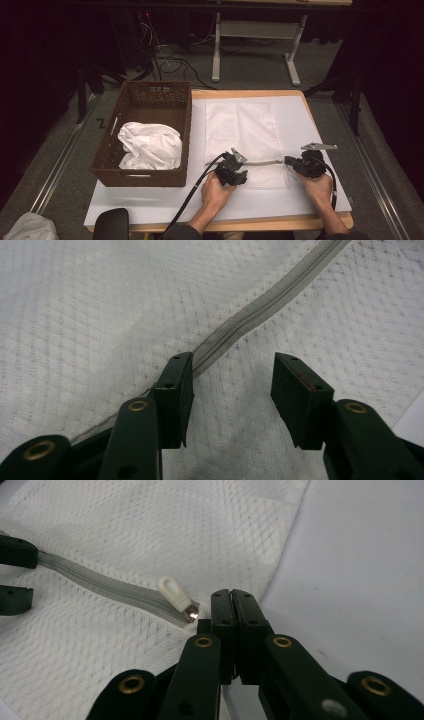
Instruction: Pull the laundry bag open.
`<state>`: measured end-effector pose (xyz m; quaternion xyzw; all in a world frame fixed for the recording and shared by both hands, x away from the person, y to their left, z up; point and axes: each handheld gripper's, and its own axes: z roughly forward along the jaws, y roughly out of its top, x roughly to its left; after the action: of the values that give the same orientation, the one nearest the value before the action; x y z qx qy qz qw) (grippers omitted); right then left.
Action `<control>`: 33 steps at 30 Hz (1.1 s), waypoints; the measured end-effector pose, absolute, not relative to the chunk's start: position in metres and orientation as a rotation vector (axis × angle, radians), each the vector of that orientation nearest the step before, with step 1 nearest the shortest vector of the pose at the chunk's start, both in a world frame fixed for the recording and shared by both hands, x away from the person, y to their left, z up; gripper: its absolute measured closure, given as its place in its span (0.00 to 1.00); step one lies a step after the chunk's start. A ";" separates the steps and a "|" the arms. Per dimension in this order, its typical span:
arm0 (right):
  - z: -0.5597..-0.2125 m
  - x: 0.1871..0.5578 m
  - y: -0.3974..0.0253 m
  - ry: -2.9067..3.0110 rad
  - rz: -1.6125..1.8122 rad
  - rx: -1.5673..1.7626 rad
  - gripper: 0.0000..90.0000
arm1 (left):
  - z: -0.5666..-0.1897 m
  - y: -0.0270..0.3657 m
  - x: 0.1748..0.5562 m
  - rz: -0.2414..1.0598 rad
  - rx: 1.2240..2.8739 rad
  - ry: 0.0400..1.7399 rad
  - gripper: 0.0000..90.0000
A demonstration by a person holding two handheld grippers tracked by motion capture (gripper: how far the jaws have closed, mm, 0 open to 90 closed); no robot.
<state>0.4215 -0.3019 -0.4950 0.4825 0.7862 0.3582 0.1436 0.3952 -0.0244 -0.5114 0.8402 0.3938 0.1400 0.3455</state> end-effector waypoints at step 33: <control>-0.504 0.422 -0.283 2.339 0.902 1.258 0.98 | -0.495 -0.060 0.416 0.182 2.171 0.959 0.69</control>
<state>0.4217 -0.2832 -0.5041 0.4423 0.8220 0.3171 0.1676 0.4160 -0.0600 -0.4948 0.8467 0.3742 0.0712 0.3714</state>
